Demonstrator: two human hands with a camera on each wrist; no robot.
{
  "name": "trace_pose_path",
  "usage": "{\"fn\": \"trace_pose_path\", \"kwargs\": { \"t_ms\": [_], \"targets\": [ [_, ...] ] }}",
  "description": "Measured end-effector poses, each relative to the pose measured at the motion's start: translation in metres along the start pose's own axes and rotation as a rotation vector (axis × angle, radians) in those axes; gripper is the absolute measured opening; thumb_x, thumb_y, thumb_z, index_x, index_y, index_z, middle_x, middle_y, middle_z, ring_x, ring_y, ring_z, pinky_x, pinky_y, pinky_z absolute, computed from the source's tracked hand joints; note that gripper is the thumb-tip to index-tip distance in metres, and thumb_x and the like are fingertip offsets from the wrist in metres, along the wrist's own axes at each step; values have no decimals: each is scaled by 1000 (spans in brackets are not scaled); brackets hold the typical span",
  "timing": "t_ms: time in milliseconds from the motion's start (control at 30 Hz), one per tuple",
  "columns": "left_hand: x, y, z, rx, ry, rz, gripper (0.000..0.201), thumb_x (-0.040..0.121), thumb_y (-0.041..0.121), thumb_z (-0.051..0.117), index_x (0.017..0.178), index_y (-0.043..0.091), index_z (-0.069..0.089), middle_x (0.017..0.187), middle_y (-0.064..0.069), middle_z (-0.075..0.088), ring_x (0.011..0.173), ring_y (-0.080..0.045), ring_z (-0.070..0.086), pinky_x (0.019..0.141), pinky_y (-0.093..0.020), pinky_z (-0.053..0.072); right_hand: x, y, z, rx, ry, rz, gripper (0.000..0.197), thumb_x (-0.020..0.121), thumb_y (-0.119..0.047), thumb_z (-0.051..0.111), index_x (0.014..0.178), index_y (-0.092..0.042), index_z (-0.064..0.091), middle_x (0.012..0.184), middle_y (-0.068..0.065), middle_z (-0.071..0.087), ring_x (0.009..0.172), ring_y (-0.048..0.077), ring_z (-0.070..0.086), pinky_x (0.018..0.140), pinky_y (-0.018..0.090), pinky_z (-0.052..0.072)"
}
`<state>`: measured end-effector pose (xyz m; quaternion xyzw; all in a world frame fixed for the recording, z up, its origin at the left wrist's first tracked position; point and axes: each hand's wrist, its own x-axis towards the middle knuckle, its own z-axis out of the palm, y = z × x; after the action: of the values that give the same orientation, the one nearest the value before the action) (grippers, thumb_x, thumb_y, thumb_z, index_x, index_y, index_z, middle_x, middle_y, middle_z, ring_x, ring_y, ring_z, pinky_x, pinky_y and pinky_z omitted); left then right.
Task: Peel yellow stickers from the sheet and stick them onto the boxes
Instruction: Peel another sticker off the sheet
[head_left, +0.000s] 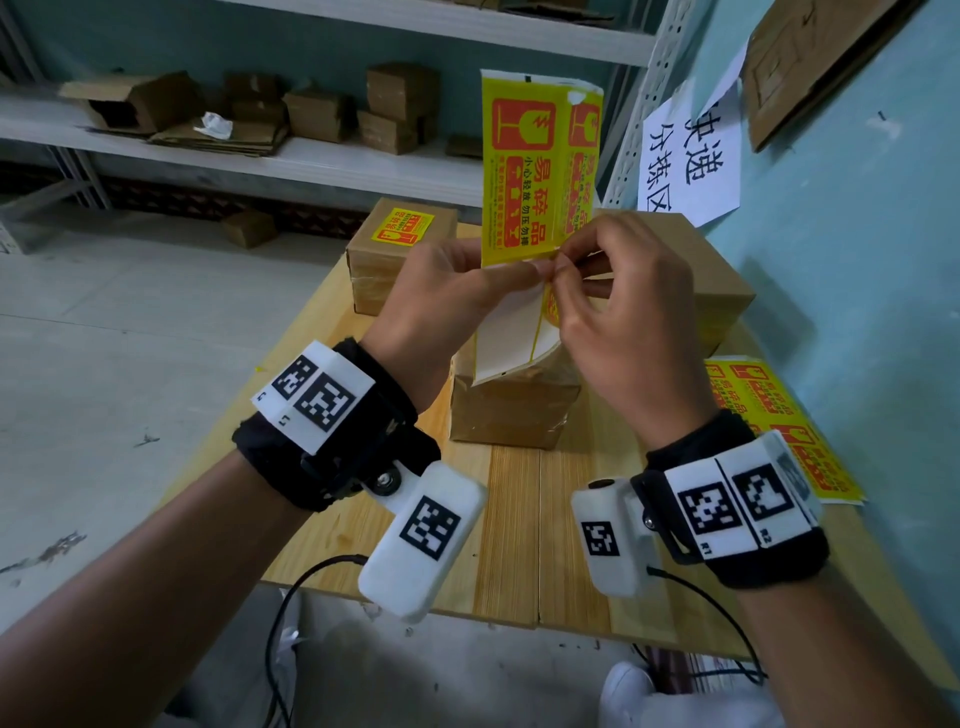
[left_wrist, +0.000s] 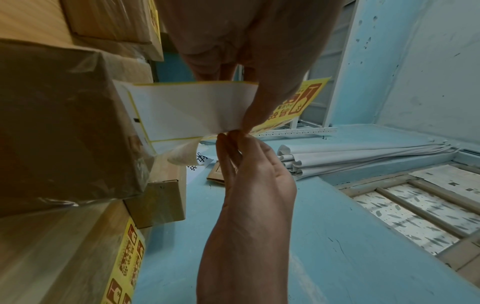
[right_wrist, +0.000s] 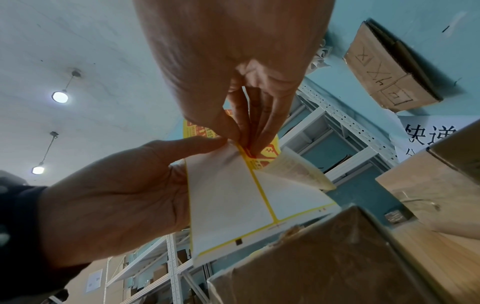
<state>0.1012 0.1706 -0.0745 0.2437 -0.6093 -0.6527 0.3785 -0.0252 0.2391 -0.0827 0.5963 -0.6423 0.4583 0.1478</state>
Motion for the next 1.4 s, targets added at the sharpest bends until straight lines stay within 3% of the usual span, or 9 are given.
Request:
{"fn": "trace_pose_path", "kwargs": {
  "t_ms": [267, 733, 900, 1133, 1300, 1400],
  "targets": [
    [0, -1, -2, 8, -8, 4, 19, 89, 9, 65, 105, 1, 72, 104, -13, 74, 90, -20, 71, 85, -33, 56, -1, -1, 1, 6, 3, 0, 7, 92, -11, 57, 89, -7, 62, 91, 6, 60, 78, 17, 59, 69, 33, 53],
    [-1, 1, -4, -1, 16, -40, 20, 89, 11, 65, 106, 1, 72, 106, -13, 74, 104, -33, 67, 99, -49, 50, 0, -1, 3, 11, 4, 10, 8, 91, -12, 57, 88, -6, 62, 90, 6, 59, 78, 16, 57, 68, 31, 51],
    [-1, 3, -3, 19, 36, -40, 21, 88, 12, 67, 108, 6, 71, 105, -8, 74, 103, -28, 68, 100, -49, 50, 0, -2, 4, 10, 21, 1, 8, 92, -13, 58, 88, -7, 62, 90, 5, 60, 77, 13, 55, 66, 23, 47],
    [-1, 7, 0, -12, 59, -29, 36, 88, 23, 69, 122, 14, 63, 108, 2, 74, 97, -17, 71, 96, -45, 53, 0, -3, 4, 13, 15, -47, 9, 92, -12, 60, 88, -5, 62, 90, 6, 59, 77, 14, 56, 69, 31, 50],
    [0, 5, -2, 3, 94, -25, 36, 85, 13, 71, 120, 10, 63, 111, -3, 73, 100, -20, 70, 98, -47, 52, -1, -4, 5, 9, 21, -54, 7, 91, -10, 60, 87, -5, 62, 90, 5, 58, 77, 12, 55, 68, 27, 50],
    [-1, 5, -3, 7, 98, -4, 25, 84, 7, 71, 108, 13, 68, 108, -6, 74, 98, -23, 71, 97, -49, 52, -2, -5, 6, 27, 15, -55, 7, 91, -9, 59, 87, -4, 63, 91, 6, 59, 77, 12, 56, 69, 23, 50]
  ]
}}
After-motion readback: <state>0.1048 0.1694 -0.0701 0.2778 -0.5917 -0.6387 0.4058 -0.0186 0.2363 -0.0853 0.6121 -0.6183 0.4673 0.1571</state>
